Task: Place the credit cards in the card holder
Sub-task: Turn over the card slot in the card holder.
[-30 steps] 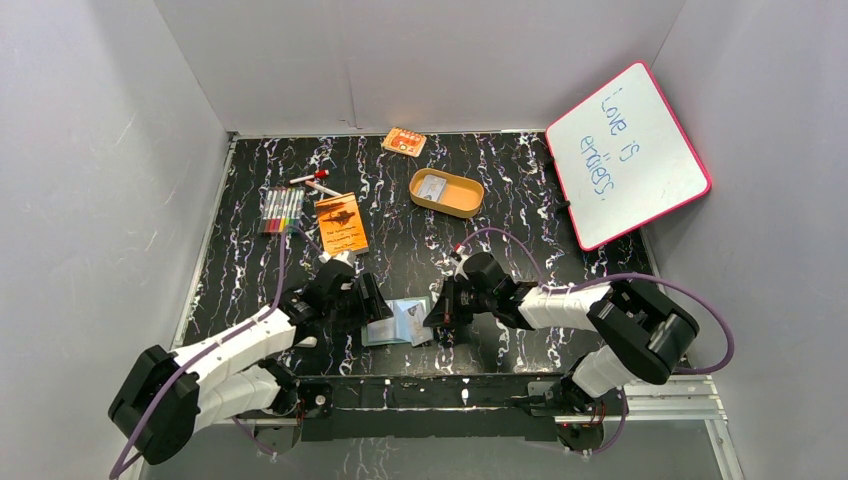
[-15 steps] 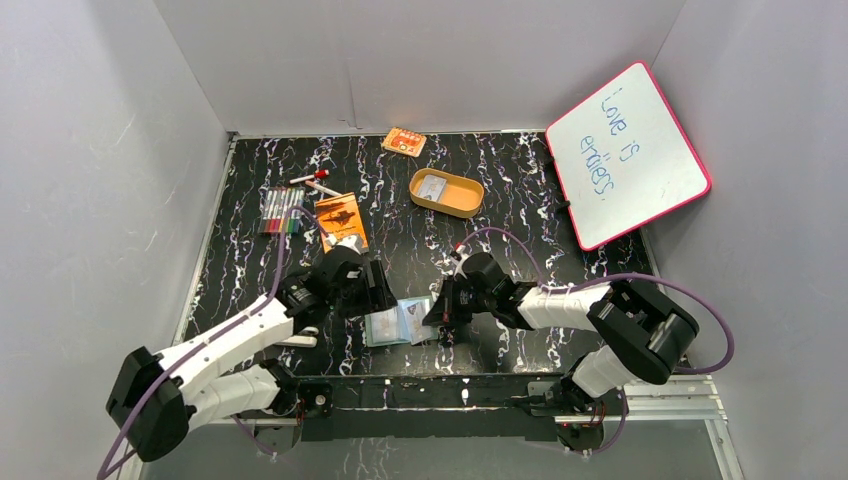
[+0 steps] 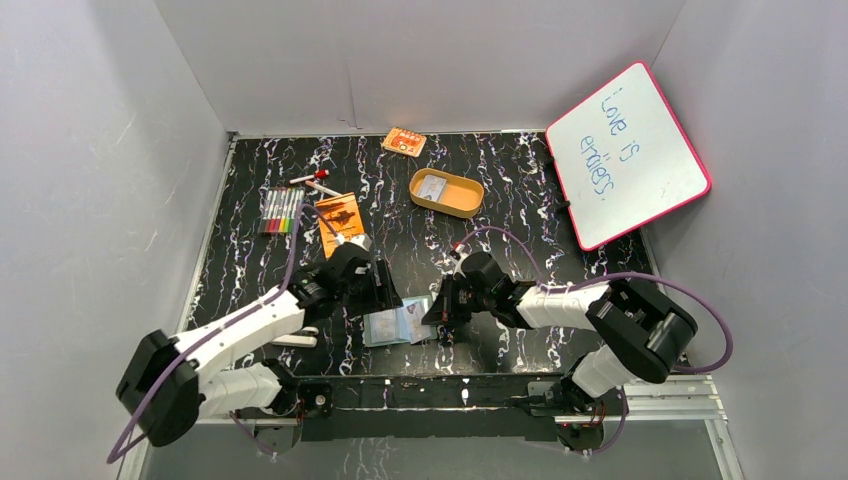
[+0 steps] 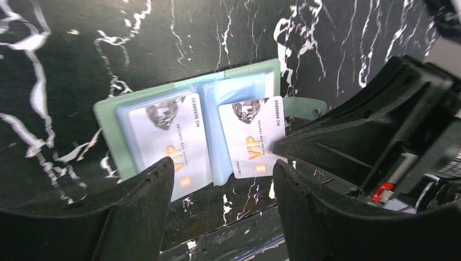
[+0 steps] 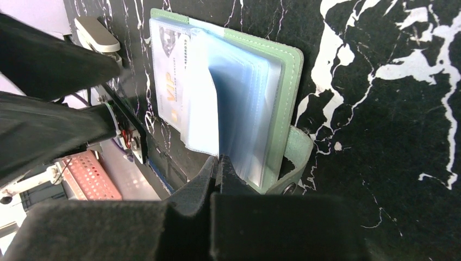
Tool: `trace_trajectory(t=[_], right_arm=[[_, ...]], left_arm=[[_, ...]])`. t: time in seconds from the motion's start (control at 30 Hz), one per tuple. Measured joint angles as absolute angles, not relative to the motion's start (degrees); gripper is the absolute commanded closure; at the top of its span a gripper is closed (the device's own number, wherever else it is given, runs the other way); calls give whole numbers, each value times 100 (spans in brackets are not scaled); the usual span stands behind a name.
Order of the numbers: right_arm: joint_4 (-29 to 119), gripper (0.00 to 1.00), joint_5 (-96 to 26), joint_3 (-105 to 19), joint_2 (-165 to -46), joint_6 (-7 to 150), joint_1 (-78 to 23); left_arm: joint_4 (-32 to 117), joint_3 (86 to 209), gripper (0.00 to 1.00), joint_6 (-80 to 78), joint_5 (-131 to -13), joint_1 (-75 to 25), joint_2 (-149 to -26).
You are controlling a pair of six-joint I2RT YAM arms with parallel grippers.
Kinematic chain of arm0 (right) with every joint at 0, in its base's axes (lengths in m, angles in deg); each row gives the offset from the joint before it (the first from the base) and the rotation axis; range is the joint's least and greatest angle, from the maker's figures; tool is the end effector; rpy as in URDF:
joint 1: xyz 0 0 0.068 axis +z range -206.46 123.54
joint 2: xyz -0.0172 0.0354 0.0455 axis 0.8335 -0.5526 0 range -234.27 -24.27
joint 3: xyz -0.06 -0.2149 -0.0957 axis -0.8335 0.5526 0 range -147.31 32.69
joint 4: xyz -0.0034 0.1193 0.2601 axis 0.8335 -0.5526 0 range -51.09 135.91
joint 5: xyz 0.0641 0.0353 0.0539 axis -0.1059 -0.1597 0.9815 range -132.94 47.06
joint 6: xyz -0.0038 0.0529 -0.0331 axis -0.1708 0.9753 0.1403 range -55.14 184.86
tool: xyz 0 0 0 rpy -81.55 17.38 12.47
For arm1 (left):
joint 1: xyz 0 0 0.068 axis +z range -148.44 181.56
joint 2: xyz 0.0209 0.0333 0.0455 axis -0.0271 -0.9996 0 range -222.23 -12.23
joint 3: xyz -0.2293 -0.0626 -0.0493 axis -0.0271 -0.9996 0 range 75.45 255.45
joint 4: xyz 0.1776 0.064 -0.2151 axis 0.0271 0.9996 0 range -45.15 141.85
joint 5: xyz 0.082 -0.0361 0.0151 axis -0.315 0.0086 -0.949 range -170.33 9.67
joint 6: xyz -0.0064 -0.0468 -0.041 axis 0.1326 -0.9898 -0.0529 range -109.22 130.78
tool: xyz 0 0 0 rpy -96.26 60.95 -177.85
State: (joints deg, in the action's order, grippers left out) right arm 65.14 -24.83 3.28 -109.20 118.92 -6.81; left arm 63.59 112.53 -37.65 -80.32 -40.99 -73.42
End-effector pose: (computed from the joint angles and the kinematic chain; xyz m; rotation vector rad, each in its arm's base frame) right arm 0.1821 0.2370 0.0852 -0.1059 2.5160 1.2466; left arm 0.1982 -0.1819 0.1787 -0.1259 2.4538 -0.7648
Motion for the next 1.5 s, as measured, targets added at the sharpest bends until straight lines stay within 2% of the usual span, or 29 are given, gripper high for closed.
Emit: trace_trajectory(t=[0.1,0.23,0.33,0.4,0.53,0.73,0.87,1.07,1.27,1.5], right_arm=[[6514,100,-2485,311,-10931,11892,-670],[6494,100,-2499,278,-10957,11890,-655],[6490,100,-2499,250,-10979,11890,-655],[6492,100,-2499,245,-10992,11890,-655],[6490,100,-2499,245,-10994,11888,-655],[6490,100,-2499,241,-10994,11875,-655],[6474,100,-2499,234,-10994,11868,-655],[6428,100,-2501,206,-10994,11868,-655],[6409,100,-2503,206,-10994,11871,-652],[6409,100,-2512,204,-10994,11871,-646]], left_arm=[[6040,11240,43,-3741,-7647,-4151,-7906],[5734,11240,53,-3675,-7296,-4254,-8293],[5568,11240,65,-3616,-7119,-4293,-8496],[5505,11240,68,-3583,-7057,-4300,-8629],[5489,11235,68,-3550,-7046,-4309,-8767],[5603,11209,50,-3559,-7245,-4311,-8708],[5758,11141,50,-3570,-7440,-4311,-8507],[5752,11141,65,-3572,-7473,-4311,-8616],[5669,11141,73,-3568,-7429,-4311,-8808],[5542,11141,92,-3555,-7379,-4311,-8972]])
